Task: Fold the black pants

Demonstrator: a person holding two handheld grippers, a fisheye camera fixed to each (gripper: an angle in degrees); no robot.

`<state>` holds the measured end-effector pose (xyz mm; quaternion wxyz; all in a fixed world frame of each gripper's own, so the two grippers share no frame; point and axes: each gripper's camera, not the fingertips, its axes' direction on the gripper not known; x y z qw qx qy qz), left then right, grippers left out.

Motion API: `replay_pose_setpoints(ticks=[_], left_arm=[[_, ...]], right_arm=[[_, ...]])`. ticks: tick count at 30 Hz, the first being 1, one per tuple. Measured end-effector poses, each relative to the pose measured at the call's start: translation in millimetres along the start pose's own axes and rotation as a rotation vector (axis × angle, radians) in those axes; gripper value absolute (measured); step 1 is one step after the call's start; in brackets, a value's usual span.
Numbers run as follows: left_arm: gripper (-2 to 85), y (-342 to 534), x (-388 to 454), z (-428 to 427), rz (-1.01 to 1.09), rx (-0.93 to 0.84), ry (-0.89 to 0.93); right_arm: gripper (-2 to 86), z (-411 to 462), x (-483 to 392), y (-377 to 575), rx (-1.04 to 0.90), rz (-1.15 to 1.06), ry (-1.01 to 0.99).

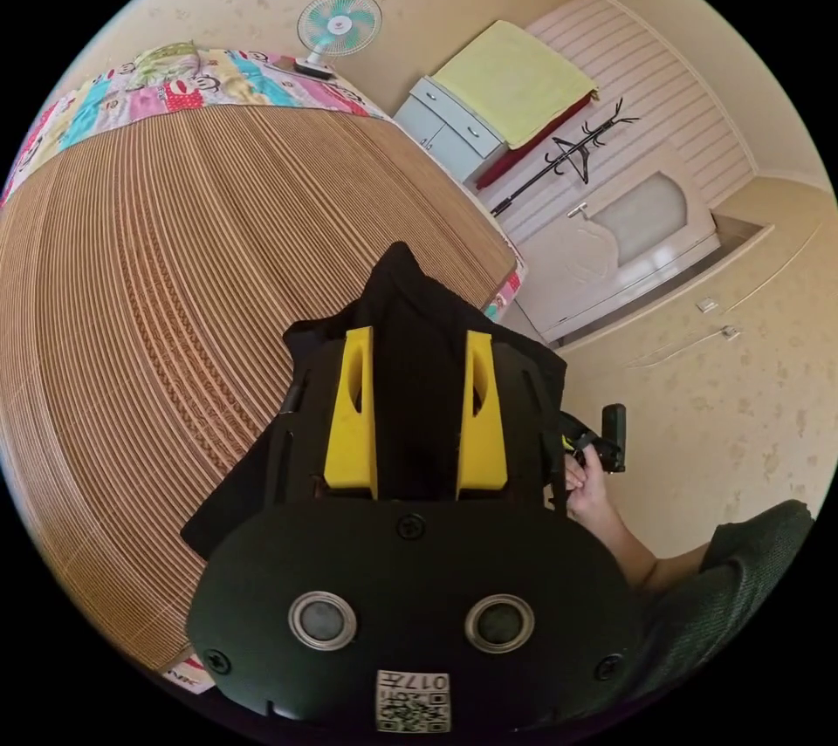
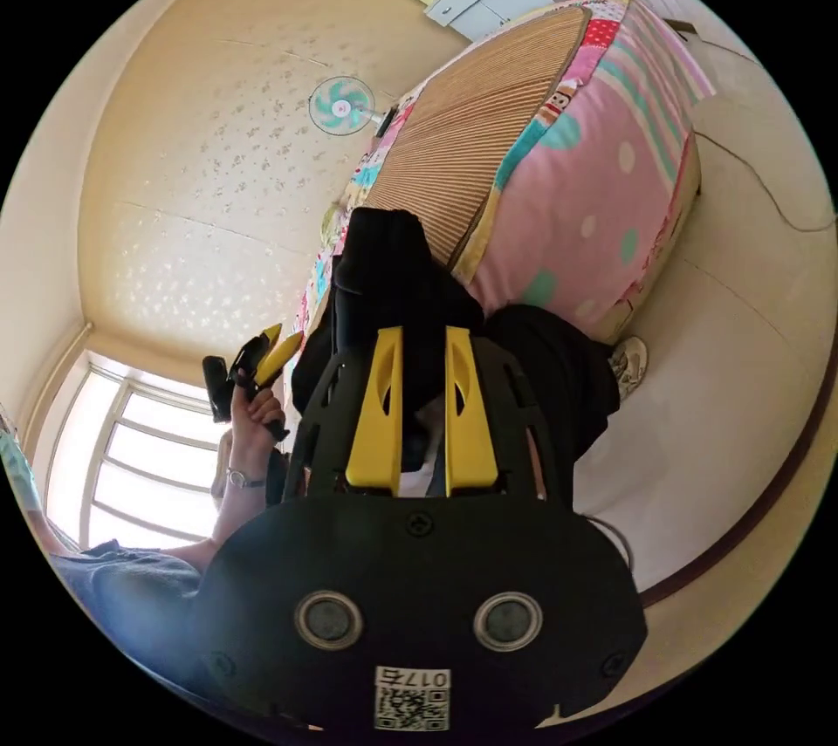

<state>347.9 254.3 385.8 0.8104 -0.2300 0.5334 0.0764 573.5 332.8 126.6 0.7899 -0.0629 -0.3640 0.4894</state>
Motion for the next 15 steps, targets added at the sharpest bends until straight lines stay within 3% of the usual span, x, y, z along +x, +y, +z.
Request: replay_pose_setpoints(ticks=[3, 5, 10, 15], left_arm=[[14.8, -34, 10, 10, 0.05, 0.017, -0.041], [16.2, -58, 10, 30, 0.048, -0.07, -0.059], [20.9, -78, -16, 78, -0.13, -0.288, -0.067], [3.2, -66, 26, 48, 0.034, -0.271, 0.11]], right_arm=[[11.1, -26, 33, 19, 0.124, 0.118, -0.315], [13.3, -37, 47, 28, 0.178, 0.139, -0.46], [16.5, -34, 17, 32, 0.018, 0.021, -0.312], [9.3, -30, -28, 24, 0.011, -0.046, -0.127]])
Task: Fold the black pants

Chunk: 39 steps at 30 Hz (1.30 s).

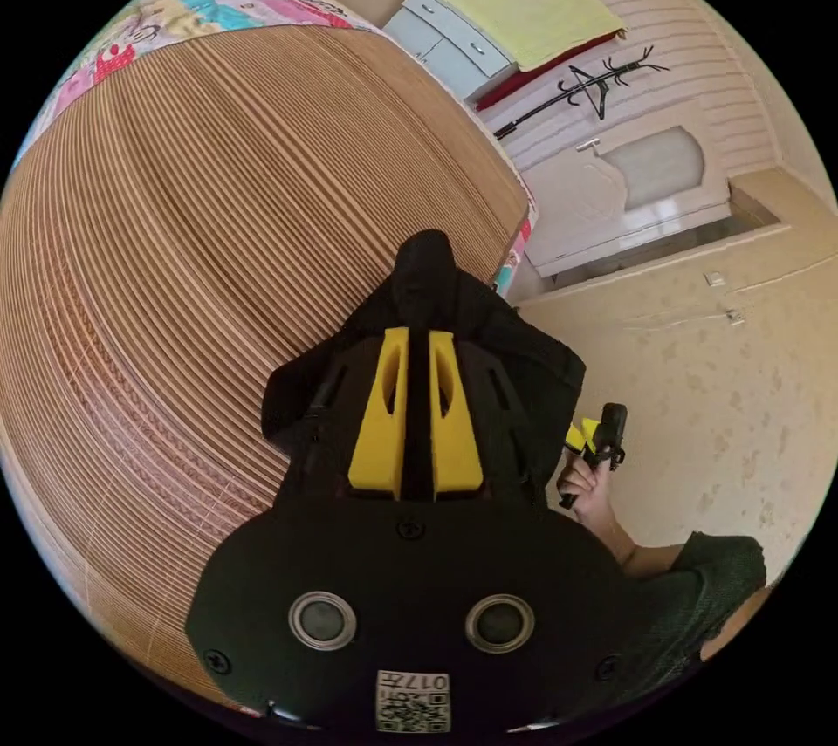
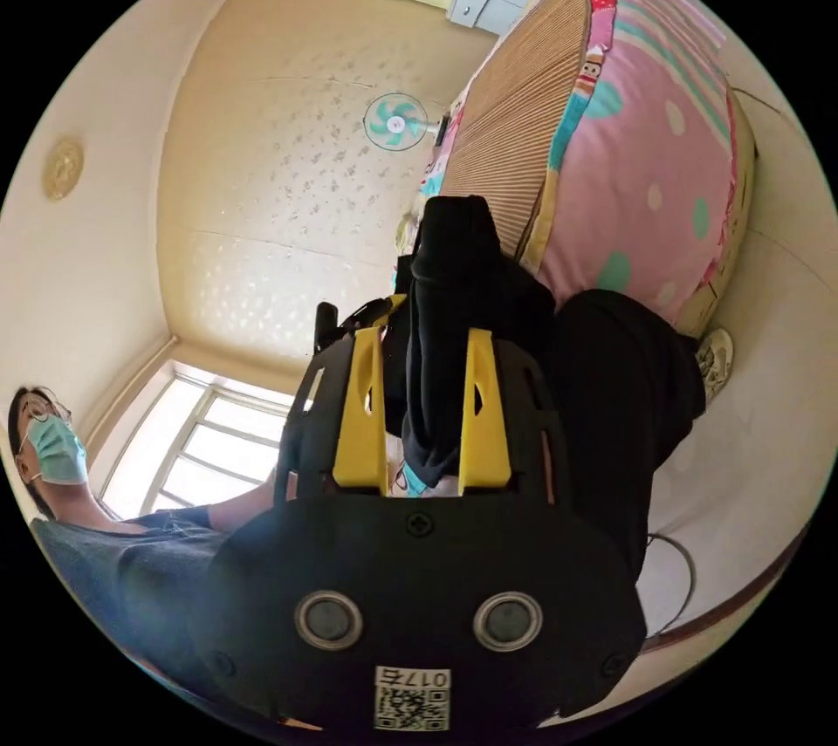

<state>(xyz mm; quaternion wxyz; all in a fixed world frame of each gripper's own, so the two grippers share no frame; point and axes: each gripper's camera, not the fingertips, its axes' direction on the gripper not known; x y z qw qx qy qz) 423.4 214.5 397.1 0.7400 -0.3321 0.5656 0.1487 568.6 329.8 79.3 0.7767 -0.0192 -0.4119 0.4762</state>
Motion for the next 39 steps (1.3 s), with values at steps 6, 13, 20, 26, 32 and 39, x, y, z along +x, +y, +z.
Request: replay_pose_setpoints(ticks=[6, 13, 20, 26, 32, 39], left_arm=[[-0.3, 61, 102, -180, 0.187, 0.417, 0.131], [-0.5, 168, 251, -451, 0.41, 0.996, -0.05], [-0.3, 296, 470, -610, 0.703, 1.434, -0.494], [0.0, 369, 568, -658, 0.739, 1.665, -0.672], [0.1, 394, 570, -671, 0.681, 1.671, -0.705], [0.1, 337, 455, -666, 0.441, 1.547, -0.777]], right_arm=[[3.5, -2, -128, -49, 0.009, -0.347, -0.033], [2.9, -84, -413, -58, 0.327, -0.989, -0.151], [2.9, -133, -625, 15, 0.487, -1.263, -0.114], [2.8, -167, -711, 84, 0.588, -1.299, -0.277], [2.6, -140, -740, 131, 0.622, -1.327, -0.16], [2.7, -10, -715, 98, 0.457, -1.25, -0.049]])
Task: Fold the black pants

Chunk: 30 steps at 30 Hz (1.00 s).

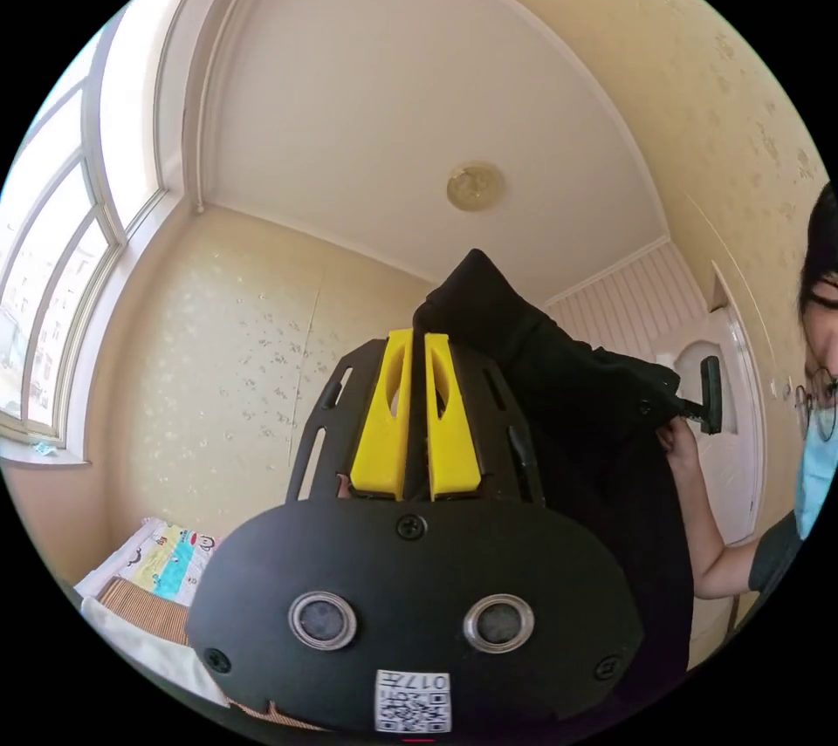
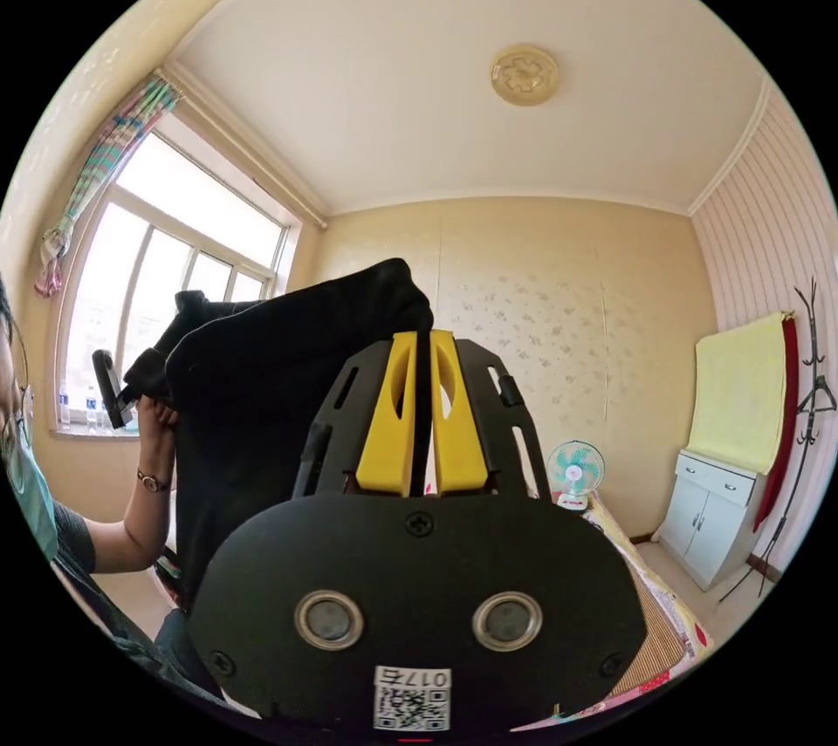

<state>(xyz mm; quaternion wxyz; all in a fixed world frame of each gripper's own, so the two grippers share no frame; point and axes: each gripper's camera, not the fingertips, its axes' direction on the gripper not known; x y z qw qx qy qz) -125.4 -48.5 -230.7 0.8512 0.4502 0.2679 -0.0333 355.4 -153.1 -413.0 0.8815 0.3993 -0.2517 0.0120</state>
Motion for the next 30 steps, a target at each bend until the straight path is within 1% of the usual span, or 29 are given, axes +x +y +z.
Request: replay_pose_setpoints(ticks=[1, 2, 3, 4, 5, 6, 7, 8, 9, 10, 11, 12, 13, 14, 15, 16, 17, 18, 19, 21, 22, 24, 26, 27, 28, 29, 30], left_arm=[[0.2, 6, -9, 17, -0.009, -0.03, -0.009], [0.4, 15, -30, 60, -0.03, -0.098, -0.034], [0.6, 21, -55, 118, -0.053, -0.189, -0.079], [1.0, 24, -69, 152, -0.059, -0.244, -0.11], [1.6, 31, -100, 224, -0.062, -0.367, -0.178], [3.5, 45, -132, 293, -0.037, -0.512, -0.259], [4.4, 56, -146, 322, -0.011, -0.599, -0.314], [5.7, 85, -172, 365, 0.03, -0.771, -0.439], [6.6, 118, -190, 385, 0.045, -0.862, -0.542], [6.8, 137, -195, 388, 0.057, -0.879, -0.55], [7.1, 178, -200, 387, 0.074, -0.896, -0.486], [7.4, 226, -200, 378, 0.081, -0.929, -0.396], [7.4, 252, -200, 371, 0.081, -0.956, -0.36], [7.4, 307, -198, 354, 0.077, -1.02, -0.305], [7.4, 367, -195, 330, 0.066, -1.102, -0.24], [7.4, 396, -193, 317, 0.057, -1.148, -0.204], [7.4, 454, -192, 288, 0.008, -1.242, -0.152], [7.4, 507, -191, 257, -0.056, -1.342, -0.103], [7.5, 530, -190, 242, -0.079, -1.387, -0.081], [8.0, 597, -185, 178, -0.124, -1.513, -0.069], [8.2, 607, -183, 162, -0.118, -1.527, -0.075], [8.7, 627, -183, 109, -0.124, -1.541, -0.15], [8.8, 633, -185, 78, -0.172, -1.534, -0.155], [8.6, 641, -185, 65, -0.19, -1.56, -0.137], [8.4, 647, -184, 61, -0.191, -1.594, -0.129], [7.7, 669, -182, 55, -0.181, -1.72, -0.133], [6.9, 675, -176, 47, -0.159, -1.718, -0.148]], right_arm=[[2.8, 39, 9, 8, -0.048, 0.021, 0.016], [2.8, 61, 13, 11, -0.072, 0.031, 0.027], [2.9, 116, 20, 11, -0.131, 0.024, 0.055], [3.0, 186, 26, 8, -0.217, -0.02, 0.119], [3.1, 224, 30, 8, -0.265, -0.038, 0.157], [3.4, 300, 43, 11, -0.349, -0.053, 0.228], [3.8, 363, 59, 24, -0.456, -0.044, 0.279], [4.0, 388, 67, 34, -0.527, -0.027, 0.313], [4.4, 421, 80, 61, -0.625, 0.031, 0.387], [4.7, 438, 82, 95, -0.637, 0.063, 0.392], [4.9, 444, 80, 115, -0.639, 0.056, 0.355], [5.6, 456, 71, 159, -0.68, 0.021, 0.252], [6.2, 462, 61, 213, -0.76, -0.023, 0.156], [6.4, 463, 57, 243, -0.806, -0.04, 0.114], [6.8, 459, 48, 310, -0.895, -0.057, 0.036], [7.2, 450, 41, 378, -0.991, -0.054, -0.043], [7.3, 444, 37, 412, -1.04, -0.044, -0.078], [7.5, 428, 30, 477, -1.141, -0.002, -0.139], [7.6, 406, 20, 534, -1.221, 0.051, -0.211], [7.9, 367, 4, 594, -1.279, 0.102, -0.262], [8.0, 340, -5, 618, -1.288, 0.116, -0.247], [8.0, 302, -14, 640, -1.281, 0.116, -0.2], [8.1, 275, -19, 653, -1.281, 0.068, -0.127], [8.2, 262, -21, 662, -1.303, 0.027, -0.06], [8.2, 253, -21, 678, -1.364, 0.018, -0.013], [8.1, 248, -21, 683, -1.349, 0.025, 0.0], [7.5, 236, -21, 686, -1.298, 0.03, 0.008]])
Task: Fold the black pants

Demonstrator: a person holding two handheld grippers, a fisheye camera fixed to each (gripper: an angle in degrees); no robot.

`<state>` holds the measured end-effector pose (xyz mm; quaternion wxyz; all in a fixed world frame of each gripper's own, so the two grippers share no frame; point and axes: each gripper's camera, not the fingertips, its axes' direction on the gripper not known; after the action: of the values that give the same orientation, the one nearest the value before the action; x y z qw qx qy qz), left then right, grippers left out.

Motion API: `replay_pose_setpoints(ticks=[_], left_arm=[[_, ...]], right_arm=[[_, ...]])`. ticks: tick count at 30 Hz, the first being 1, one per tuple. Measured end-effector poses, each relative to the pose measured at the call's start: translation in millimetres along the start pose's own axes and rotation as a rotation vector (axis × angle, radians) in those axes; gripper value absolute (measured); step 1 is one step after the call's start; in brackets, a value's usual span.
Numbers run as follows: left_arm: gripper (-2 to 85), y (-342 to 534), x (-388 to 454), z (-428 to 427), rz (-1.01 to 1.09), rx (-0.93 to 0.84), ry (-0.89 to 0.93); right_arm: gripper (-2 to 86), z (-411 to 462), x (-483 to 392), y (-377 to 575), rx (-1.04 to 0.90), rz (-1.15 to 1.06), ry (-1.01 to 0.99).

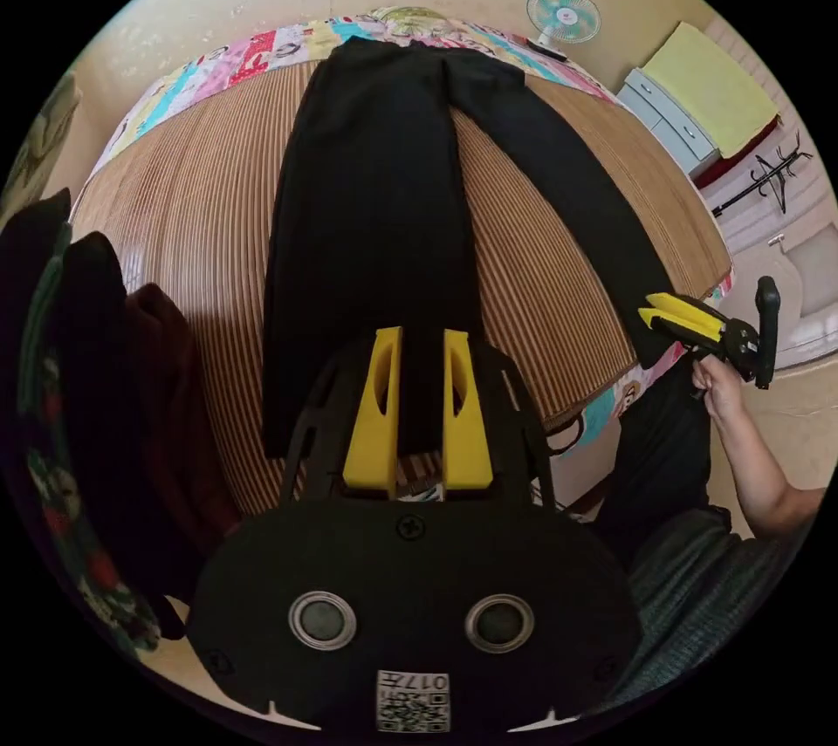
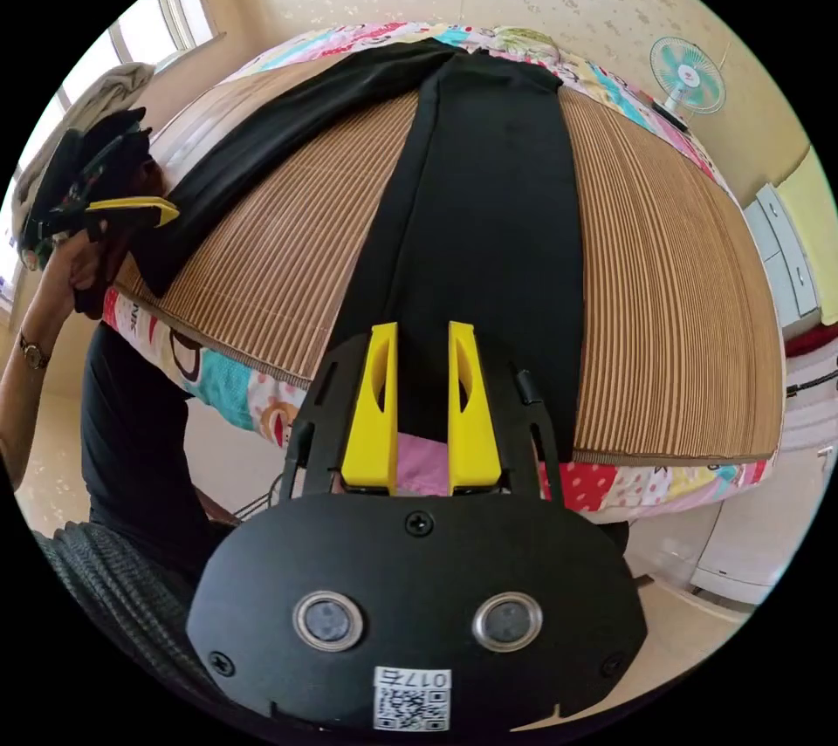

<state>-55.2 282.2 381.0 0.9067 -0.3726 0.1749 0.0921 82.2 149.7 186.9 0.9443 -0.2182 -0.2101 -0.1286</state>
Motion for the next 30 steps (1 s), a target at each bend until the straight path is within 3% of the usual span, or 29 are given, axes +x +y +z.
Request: replay_pose_setpoints(ticks=[5, 11, 15, 17, 20, 23, 27, 30], left_arm=[[0.6, 24, 26, -1, 0.039, 0.043, 0.104], [-0.7, 58, 60, -18, 0.179, -0.068, 0.184], [-0.6, 103, 75, -17, 0.22, -0.119, 0.404], [-0.4, 122, 79, -16, 0.223, -0.115, 0.456], [-0.3, 150, 77, -28, 0.212, -0.058, 0.501], [-0.4, 172, 84, -61, 0.404, 0.064, 0.659], [2.0, 186, 103, -102, 0.621, 0.132, 0.607], [4.6, 182, 106, -119, 0.645, 0.142, 0.641]], right_arm=[[3.9, 4, 10, 11, -0.057, -0.005, -0.039], [2.8, -5, 40, 35, -0.163, -0.026, -0.152], [2.7, -6, 40, 78, -0.259, -0.157, -0.089], [2.9, -10, 54, 96, -0.262, -0.13, -0.09], [3.6, -40, 101, 125, -0.116, 0.017, -0.099], [5.9, -62, 167, 148, 0.026, 0.198, -0.094], [10.8, -26, 246, 161, -0.085, 0.284, -0.213], [12.2, -2, 267, 168, -0.1, 0.25, -0.302]])
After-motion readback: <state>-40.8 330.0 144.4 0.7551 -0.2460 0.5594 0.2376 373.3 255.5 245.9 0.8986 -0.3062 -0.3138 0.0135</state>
